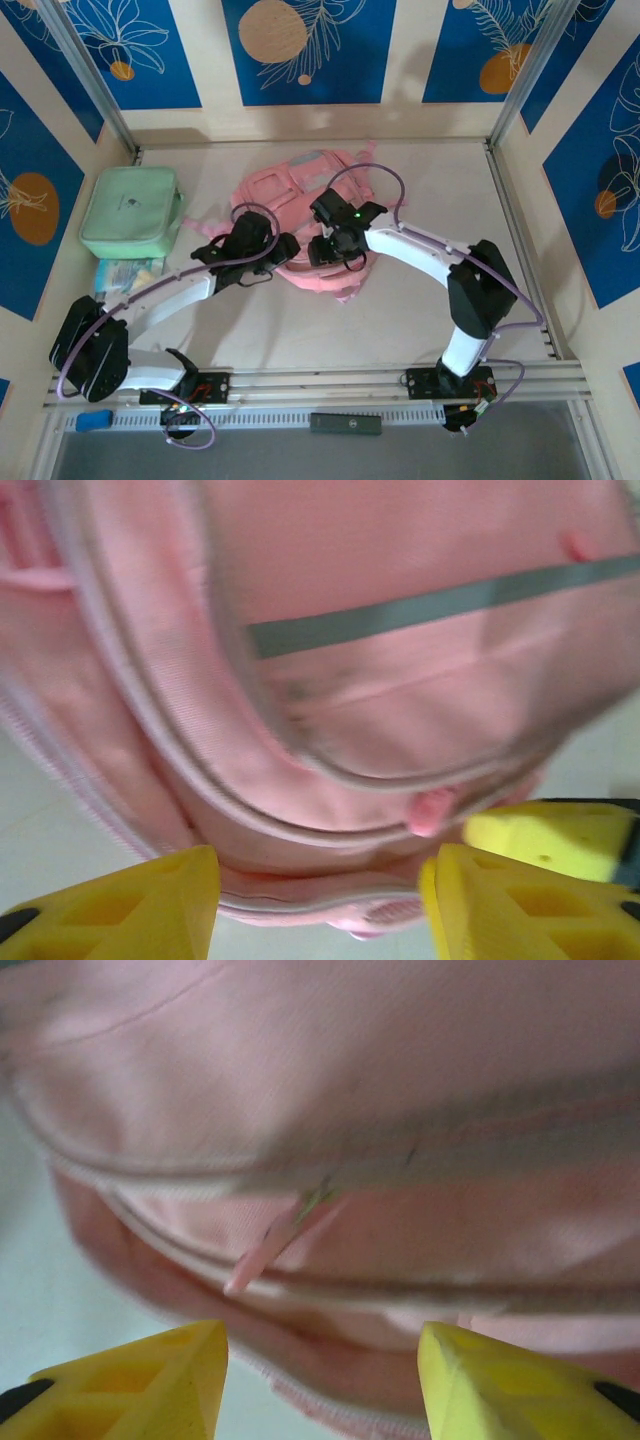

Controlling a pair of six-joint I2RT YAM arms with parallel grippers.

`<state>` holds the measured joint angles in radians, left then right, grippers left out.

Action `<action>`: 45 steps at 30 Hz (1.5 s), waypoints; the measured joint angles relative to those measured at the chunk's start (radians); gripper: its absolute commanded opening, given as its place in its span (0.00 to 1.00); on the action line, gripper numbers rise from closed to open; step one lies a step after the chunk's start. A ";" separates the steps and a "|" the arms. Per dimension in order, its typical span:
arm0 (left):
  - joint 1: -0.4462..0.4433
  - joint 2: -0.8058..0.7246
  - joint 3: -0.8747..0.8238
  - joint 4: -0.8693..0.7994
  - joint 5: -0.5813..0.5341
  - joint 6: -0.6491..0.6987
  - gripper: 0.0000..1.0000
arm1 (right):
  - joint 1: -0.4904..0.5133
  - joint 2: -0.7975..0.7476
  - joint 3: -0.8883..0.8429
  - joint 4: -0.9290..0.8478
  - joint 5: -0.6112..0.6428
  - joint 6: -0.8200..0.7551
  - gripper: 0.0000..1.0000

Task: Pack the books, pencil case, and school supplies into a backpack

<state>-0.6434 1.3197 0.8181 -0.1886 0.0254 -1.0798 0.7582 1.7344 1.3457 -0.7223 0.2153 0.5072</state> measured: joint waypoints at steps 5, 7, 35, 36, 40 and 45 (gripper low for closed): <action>0.020 0.050 -0.001 0.078 -0.066 -0.101 0.58 | -0.004 0.068 0.071 -0.021 0.032 0.040 0.45; 0.021 0.066 -0.006 0.124 -0.092 -0.140 0.56 | -0.004 0.074 0.079 -0.020 0.032 0.044 0.45; 0.025 0.206 0.019 0.246 -0.236 -0.281 0.00 | 0.026 0.172 0.289 -0.085 0.074 0.230 0.40; 0.027 0.203 0.019 0.247 -0.235 -0.287 0.00 | 0.027 0.179 0.290 -0.085 0.076 0.236 0.40; 0.041 0.186 0.019 0.254 -0.220 -0.310 0.00 | 0.037 0.184 0.269 -0.084 0.085 0.275 0.41; 0.048 0.180 0.019 0.256 -0.203 -0.334 0.00 | 0.038 0.174 0.211 -0.051 0.090 0.314 0.41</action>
<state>-0.5953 1.4998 0.8368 0.0669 -0.1772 -1.4136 0.7959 1.9079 1.5570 -0.7734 0.3054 0.8207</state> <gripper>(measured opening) 0.064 0.407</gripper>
